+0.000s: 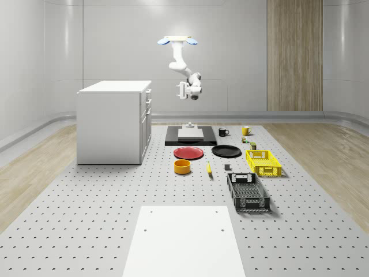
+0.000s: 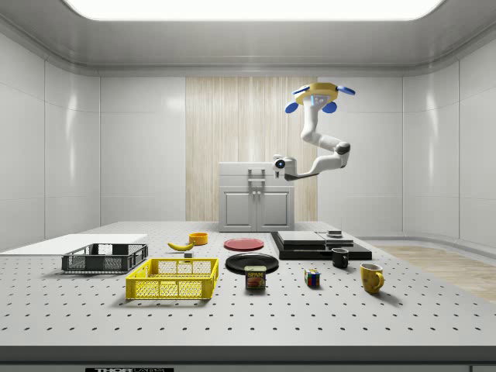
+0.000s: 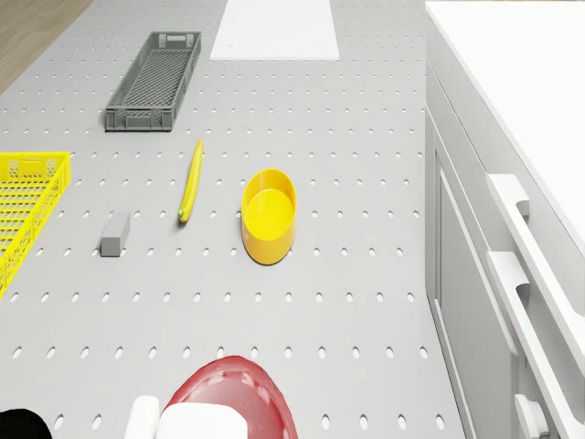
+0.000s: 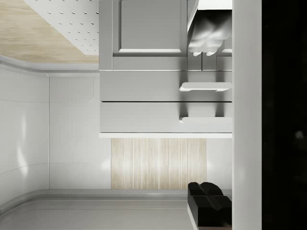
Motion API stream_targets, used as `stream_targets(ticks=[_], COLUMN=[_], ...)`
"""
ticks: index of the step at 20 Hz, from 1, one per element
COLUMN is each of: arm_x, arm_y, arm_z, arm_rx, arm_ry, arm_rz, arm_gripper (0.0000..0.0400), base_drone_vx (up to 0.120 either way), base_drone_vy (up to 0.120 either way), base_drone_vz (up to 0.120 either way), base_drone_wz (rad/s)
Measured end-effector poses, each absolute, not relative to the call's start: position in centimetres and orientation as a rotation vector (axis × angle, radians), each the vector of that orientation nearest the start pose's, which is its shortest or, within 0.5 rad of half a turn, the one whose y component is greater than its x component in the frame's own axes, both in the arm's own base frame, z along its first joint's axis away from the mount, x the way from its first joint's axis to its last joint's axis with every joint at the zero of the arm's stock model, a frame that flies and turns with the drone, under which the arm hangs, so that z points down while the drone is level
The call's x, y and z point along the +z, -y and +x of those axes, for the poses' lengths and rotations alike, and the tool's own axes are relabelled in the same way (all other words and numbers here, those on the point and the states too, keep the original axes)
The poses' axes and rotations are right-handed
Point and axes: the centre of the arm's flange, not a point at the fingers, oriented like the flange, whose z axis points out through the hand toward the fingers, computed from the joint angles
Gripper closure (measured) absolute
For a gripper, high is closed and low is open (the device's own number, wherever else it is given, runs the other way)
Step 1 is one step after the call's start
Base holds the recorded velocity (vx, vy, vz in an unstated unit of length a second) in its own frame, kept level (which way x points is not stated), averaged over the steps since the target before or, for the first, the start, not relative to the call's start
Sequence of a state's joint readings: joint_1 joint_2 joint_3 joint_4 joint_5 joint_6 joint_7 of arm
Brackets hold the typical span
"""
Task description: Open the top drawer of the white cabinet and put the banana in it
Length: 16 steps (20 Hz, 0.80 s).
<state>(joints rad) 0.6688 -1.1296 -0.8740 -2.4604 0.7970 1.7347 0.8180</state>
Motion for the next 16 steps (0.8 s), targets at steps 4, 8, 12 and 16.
stream_targets(ticks=[4, 8, 12, 16], arm_x=[59.1, 59.1, 59.1, 59.1], arm_y=[10.0, 10.0, 9.9, 9.0], arm_z=[30.7, 30.7, 30.7, 30.7], arm_rx=[0.613, 0.613, 0.613, 0.612], arm_ry=[-0.613, -0.613, -0.613, -0.613], arm_rz=[-1.484, -1.484, -1.484, -1.484], arm_gripper=[0.0, 0.0, 0.0, 0.0], base_drone_vx=[0.12, 0.12, 0.11, 0.0], base_drone_vy=[-0.05, 0.0, 0.0, 0.0], base_drone_vz=[0.0, 0.0, 0.0, 0.0], base_drone_wz=[0.0, 0.0, 0.0, 0.0])
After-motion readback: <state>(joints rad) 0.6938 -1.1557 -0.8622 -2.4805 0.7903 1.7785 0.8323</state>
